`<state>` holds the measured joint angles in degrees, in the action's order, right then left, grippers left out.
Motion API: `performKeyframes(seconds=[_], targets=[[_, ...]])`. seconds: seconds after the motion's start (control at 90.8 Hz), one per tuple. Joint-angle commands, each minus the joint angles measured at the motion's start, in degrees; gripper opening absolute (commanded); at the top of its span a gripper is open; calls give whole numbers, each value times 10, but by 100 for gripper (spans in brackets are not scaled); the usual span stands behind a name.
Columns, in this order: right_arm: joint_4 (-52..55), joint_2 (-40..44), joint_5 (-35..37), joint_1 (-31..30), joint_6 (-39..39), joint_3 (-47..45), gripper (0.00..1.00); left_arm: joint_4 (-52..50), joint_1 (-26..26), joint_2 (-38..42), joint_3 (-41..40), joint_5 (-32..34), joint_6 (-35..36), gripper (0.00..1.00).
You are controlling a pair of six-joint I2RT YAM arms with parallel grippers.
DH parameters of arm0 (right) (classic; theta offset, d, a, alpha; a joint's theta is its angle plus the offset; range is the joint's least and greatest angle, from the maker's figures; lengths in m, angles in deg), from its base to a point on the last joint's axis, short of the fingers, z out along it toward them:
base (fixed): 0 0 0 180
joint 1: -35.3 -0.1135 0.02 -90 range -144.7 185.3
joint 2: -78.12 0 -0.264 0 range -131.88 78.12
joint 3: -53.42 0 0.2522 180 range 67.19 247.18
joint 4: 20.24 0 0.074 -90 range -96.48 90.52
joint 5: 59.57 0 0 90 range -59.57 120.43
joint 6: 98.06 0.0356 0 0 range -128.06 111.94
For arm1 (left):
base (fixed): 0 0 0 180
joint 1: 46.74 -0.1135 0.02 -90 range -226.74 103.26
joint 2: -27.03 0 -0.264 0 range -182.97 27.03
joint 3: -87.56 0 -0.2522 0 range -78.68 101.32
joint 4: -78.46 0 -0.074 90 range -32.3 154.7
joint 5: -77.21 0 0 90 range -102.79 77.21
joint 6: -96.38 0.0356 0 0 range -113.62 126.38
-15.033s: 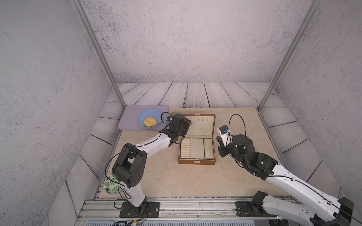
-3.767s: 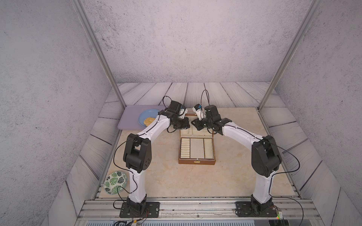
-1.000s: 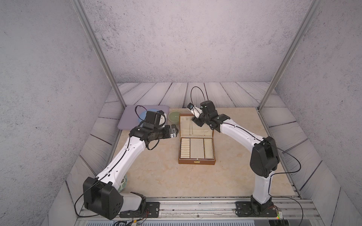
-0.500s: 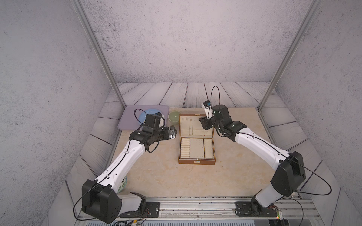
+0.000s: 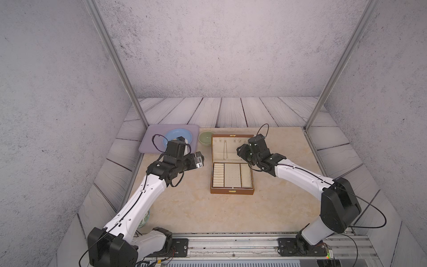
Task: Put jewelry chain into jewelry box
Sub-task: Close the fastener on the jewelry box, then open the storage slot of the jewelry box.
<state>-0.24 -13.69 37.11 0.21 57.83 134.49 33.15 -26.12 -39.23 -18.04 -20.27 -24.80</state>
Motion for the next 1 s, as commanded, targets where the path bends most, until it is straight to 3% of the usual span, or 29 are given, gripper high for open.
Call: performKeyframes(seconds=[0.0,0.11,0.297,0.429,0.771,0.914,0.991], targets=[[-1,-19,60,-1,145,-8,49,-7,-5,11,-21,6,-9,98],[26,-37,70,-2,203,7,48,23,-4,5,-58,-13,-15,100],[59,-61,88,-2,281,24,46,93,-3,-58,-105,-102,-49,90],[49,-75,95,-2,312,33,45,96,1,-128,-104,-128,-49,85],[44,-123,102,-2,361,71,45,122,26,-164,-120,-99,-66,85],[52,-123,91,-2,341,77,45,106,31,-164,-111,-90,-56,86],[55,-105,72,-2,287,71,48,98,31,-153,-107,-82,-47,87]])
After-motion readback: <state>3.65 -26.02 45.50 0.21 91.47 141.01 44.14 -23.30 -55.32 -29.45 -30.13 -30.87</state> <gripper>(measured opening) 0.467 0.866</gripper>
